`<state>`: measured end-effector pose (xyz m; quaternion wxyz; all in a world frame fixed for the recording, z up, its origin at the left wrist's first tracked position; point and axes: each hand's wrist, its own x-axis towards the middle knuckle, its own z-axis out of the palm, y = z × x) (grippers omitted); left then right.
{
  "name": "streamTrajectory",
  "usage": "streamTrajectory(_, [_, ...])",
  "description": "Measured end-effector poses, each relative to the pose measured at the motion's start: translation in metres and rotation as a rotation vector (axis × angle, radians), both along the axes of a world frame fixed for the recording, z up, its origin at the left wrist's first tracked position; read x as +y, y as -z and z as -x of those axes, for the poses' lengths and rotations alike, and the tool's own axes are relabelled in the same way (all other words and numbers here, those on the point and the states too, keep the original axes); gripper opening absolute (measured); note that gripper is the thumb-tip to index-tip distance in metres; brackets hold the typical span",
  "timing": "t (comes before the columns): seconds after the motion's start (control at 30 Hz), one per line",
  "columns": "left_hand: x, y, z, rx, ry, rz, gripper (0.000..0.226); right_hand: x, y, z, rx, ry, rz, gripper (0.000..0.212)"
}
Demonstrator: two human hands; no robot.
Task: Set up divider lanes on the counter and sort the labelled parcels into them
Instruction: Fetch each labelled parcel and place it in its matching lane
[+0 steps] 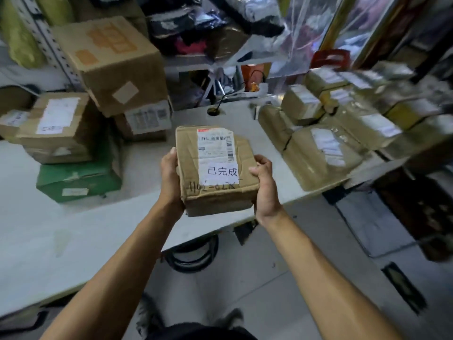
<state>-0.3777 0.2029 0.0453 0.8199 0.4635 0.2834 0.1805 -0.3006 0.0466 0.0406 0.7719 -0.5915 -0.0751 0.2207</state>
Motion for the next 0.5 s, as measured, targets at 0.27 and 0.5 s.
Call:
streamTrajectory(0.27, [-0.187,-0.022,-0.111,-0.041,0.313,-0.013,0.055,-0.198,-0.025,-0.061,0.011,0.340,0.038,0.050])
streamTrajectory(0.5, [-0.290,-0.006,-0.229,-0.039,0.450,0.013,0.084,-0.321,-0.029,-0.123,0.016,0.555,-0.096,0.021])
